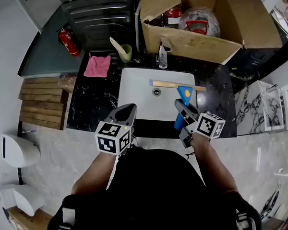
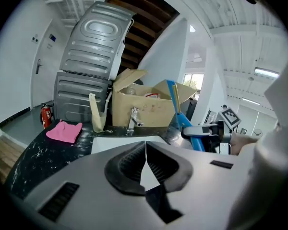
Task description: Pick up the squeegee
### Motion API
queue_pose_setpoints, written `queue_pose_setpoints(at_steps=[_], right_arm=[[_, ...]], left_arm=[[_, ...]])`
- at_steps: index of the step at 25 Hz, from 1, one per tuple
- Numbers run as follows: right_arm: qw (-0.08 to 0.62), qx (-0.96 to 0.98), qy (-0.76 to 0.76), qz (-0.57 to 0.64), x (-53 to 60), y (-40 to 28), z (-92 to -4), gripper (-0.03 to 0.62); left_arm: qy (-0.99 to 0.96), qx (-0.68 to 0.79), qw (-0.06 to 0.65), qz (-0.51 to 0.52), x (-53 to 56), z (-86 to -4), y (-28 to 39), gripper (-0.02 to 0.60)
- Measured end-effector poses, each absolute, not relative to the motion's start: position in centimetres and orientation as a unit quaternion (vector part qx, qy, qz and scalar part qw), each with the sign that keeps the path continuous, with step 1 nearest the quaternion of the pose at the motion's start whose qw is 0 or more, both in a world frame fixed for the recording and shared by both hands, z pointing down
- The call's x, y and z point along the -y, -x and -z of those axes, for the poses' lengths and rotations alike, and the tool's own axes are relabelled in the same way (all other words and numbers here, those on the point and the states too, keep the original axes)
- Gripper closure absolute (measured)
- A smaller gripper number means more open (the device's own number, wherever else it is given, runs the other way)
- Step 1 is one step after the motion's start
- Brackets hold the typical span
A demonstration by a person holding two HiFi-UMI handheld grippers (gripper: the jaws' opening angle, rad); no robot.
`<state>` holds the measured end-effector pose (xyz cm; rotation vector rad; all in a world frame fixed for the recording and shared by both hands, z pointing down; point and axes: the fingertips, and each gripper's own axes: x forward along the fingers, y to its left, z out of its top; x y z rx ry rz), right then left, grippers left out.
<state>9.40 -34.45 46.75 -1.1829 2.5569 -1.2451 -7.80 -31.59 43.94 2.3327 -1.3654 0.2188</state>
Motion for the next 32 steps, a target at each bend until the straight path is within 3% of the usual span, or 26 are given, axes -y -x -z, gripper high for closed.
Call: queue_pose_setpoints(at_steps=[19, 32], right_arm=[[0.123, -0.843, 0.344, 0.396, 22.8, -15.0, -40.7, 0.485], [0.124, -0.860, 0.303, 0.392, 16.9, -15.7, -41.2, 0.485]], left_arm=[[-0.854, 0.492, 0.166, -0.042, 21.2, -39.5, -0.7, 0.565], [-0.844, 0.508, 0.171, -0.037, 14.2, -40.1, -2.6, 0.565]])
